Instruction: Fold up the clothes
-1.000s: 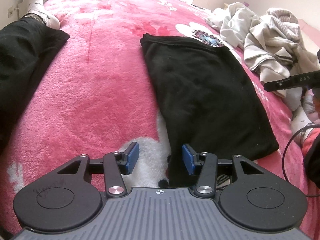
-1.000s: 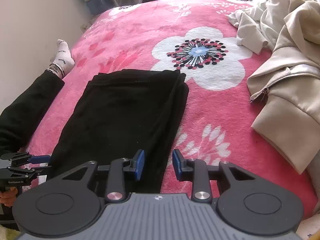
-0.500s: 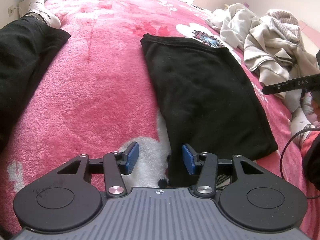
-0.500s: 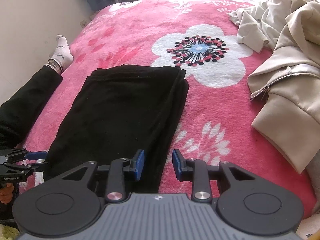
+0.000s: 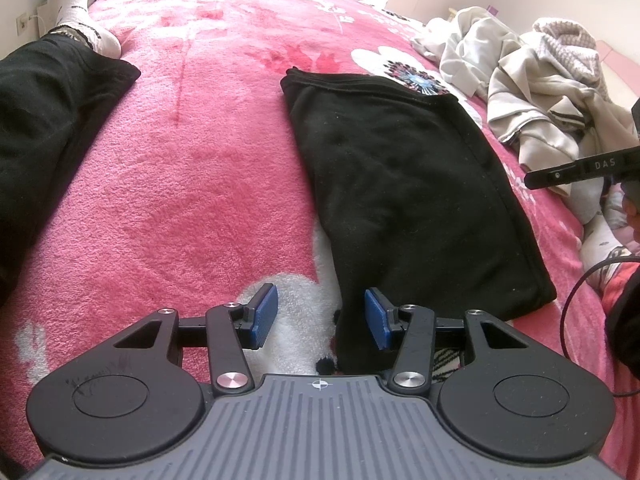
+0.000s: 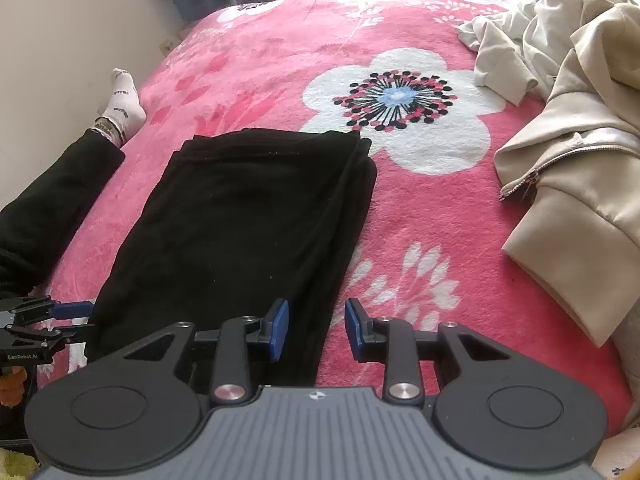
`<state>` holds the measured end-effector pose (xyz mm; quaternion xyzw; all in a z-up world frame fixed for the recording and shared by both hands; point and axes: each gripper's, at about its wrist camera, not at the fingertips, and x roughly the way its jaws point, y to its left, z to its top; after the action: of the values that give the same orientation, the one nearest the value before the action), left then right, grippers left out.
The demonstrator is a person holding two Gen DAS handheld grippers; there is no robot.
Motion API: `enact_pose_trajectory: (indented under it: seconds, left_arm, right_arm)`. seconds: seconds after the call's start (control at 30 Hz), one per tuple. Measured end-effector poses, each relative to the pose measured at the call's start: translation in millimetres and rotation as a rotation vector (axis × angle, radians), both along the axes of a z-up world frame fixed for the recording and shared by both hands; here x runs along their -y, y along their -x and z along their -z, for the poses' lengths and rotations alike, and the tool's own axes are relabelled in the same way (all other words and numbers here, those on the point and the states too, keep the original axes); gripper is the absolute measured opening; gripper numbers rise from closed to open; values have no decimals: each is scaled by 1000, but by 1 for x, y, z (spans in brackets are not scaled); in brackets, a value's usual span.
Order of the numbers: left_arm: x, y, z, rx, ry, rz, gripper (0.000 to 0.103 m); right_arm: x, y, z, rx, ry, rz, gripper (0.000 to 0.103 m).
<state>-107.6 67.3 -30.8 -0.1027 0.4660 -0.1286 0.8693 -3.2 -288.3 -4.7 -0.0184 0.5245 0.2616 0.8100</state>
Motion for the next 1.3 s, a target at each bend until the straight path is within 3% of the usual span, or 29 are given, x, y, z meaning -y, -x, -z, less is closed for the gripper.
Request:
enact_pose_trajectory:
  seconds: [0.57, 1.3]
  left_arm:
    - [-1, -2, 0, -4, 3, 8, 49]
    - [13, 5, -3, 27, -89, 29, 49]
  right_arm:
    - [1, -5, 5, 2, 26, 12, 33]
    - [1, 0, 2, 28, -2, -15, 33]
